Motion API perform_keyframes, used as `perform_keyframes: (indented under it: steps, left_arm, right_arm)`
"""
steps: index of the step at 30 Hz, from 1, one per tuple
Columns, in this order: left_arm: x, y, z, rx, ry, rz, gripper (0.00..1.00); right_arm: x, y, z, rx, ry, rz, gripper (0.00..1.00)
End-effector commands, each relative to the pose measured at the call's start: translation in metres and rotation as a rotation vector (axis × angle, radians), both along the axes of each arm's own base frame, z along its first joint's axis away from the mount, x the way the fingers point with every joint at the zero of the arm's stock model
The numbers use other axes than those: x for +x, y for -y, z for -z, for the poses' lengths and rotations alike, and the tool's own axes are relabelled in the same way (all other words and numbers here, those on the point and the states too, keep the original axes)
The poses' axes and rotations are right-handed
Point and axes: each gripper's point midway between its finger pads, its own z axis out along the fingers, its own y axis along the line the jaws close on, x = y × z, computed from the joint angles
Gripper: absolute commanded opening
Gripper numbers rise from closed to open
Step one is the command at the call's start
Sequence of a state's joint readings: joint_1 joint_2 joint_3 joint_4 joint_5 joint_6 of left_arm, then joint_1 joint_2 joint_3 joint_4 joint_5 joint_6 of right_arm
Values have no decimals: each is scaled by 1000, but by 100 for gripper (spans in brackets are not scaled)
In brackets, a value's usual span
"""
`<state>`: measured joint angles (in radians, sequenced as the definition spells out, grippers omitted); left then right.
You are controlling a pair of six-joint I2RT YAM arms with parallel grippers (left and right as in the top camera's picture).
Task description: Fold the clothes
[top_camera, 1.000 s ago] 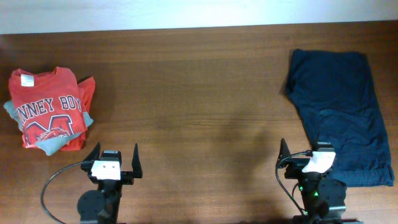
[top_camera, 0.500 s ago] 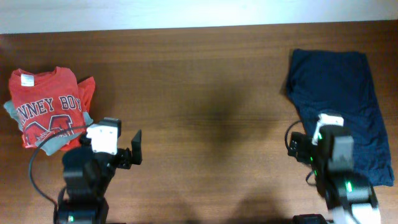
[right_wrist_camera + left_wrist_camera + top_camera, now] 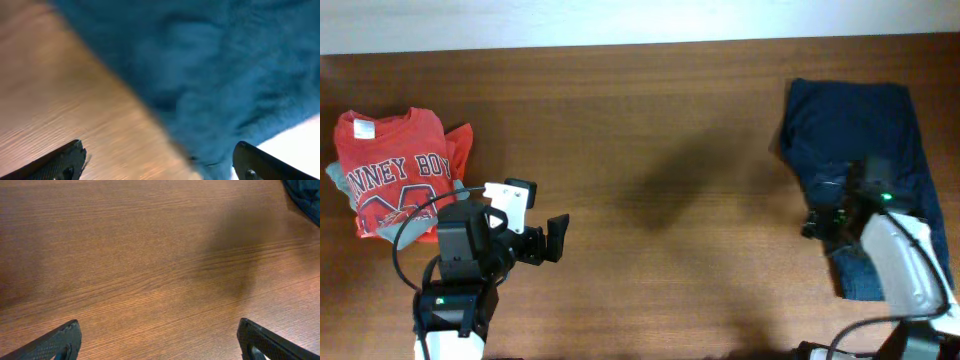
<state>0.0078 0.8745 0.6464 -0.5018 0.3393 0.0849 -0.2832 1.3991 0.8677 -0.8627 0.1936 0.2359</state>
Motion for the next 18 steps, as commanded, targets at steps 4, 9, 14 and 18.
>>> perform_keyframes:
  steps: [4, 9, 14, 18]
  left_arm:
    - [5, 3, -14, -22, 39, 10, 99]
    - [6, 3, -15, -22, 42, 10, 99]
    - [6, 3, -15, -20, 43, 8, 99]
    - [7, 3, -15, -20, 47, 8, 99]
  right_arm:
    - [-17, 33, 15, 29, -61, 149, 99]
    - [-20, 39, 34, 12, -135, 154, 95]
    - [-26, 32, 52, 58, -200, 152, 38]
    - [-20, 13, 57, 172, -171, 139, 4]
